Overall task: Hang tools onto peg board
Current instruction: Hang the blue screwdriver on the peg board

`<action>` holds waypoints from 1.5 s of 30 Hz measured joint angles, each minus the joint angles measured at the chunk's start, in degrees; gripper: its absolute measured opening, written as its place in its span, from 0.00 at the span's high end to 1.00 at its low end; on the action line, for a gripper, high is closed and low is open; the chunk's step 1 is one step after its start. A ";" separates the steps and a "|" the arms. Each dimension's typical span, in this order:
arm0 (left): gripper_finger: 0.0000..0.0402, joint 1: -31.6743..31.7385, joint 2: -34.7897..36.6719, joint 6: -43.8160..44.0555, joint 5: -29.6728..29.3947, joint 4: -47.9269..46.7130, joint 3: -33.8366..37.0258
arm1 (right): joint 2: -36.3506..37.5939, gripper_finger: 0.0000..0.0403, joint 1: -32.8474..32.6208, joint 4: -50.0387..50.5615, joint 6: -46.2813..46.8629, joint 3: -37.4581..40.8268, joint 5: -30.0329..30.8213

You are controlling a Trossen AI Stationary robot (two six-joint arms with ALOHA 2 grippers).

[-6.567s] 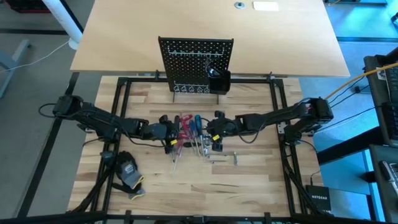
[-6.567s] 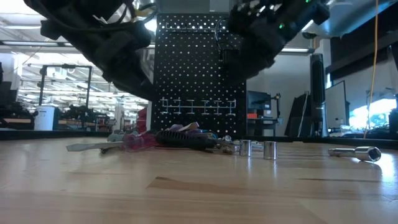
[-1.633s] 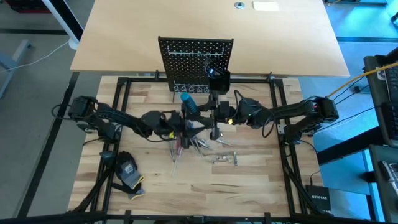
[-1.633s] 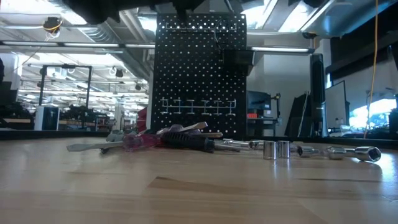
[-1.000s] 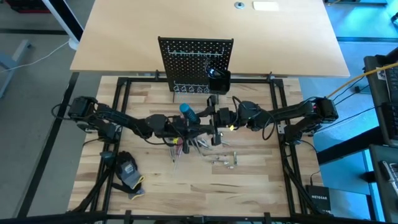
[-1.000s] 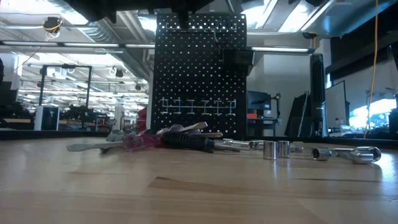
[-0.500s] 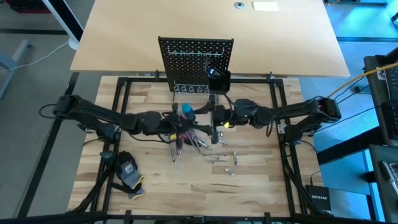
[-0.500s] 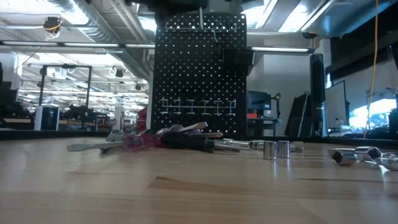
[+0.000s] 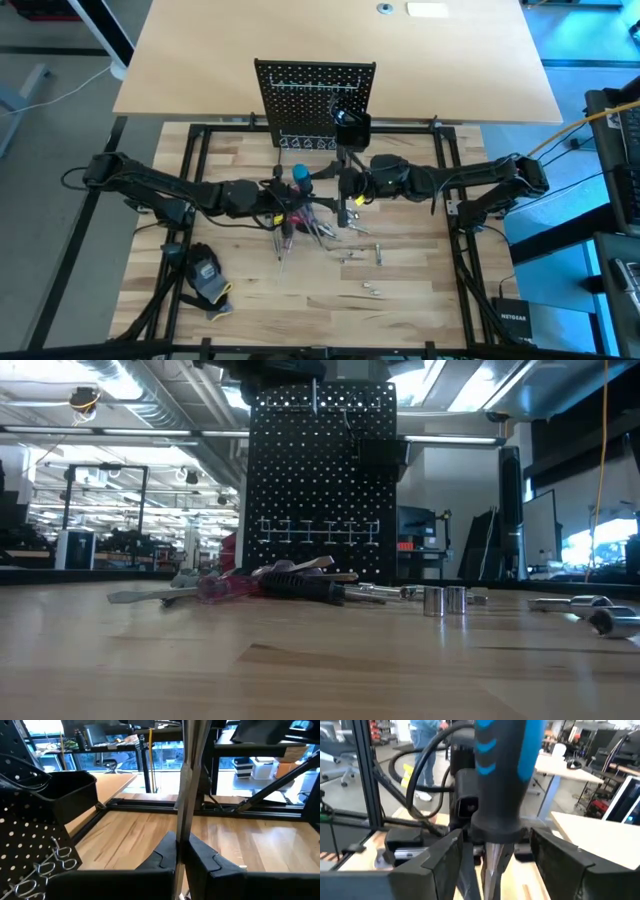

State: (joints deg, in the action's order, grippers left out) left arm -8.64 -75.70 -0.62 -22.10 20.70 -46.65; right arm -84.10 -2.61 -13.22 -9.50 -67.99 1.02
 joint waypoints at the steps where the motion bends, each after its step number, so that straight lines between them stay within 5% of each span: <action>1: 0.99 -0.05 0.00 -0.10 0.01 0.29 0.00 | 0.06 0.45 0.00 -0.33 0.08 0.00 -0.01; 11: 0.99 -0.86 0.07 -1.22 -0.04 2.60 0.00 | 0.35 0.48 0.00 7.61 1.10 0.04 0.87; 18: 0.99 -0.84 0.07 -1.03 -0.14 3.38 0.00 | -2.33 0.48 -0.04 6.14 3.23 0.28 -4.10; 36: 0.99 -1.63 0.07 -1.34 -0.56 2.14 0.00 | -6.84 0.48 0.00 -7.23 -0.85 3.03 -3.98; 45: 0.98 -1.65 0.02 -1.53 -3.00 1.55 -0.02 | -6.95 0.48 -0.48 -19.27 0.93 10.70 3.26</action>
State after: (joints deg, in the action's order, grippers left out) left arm -10.28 -75.68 -2.15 -25.10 22.25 -46.68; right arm -91.05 -3.10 -32.49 -8.58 -57.29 4.29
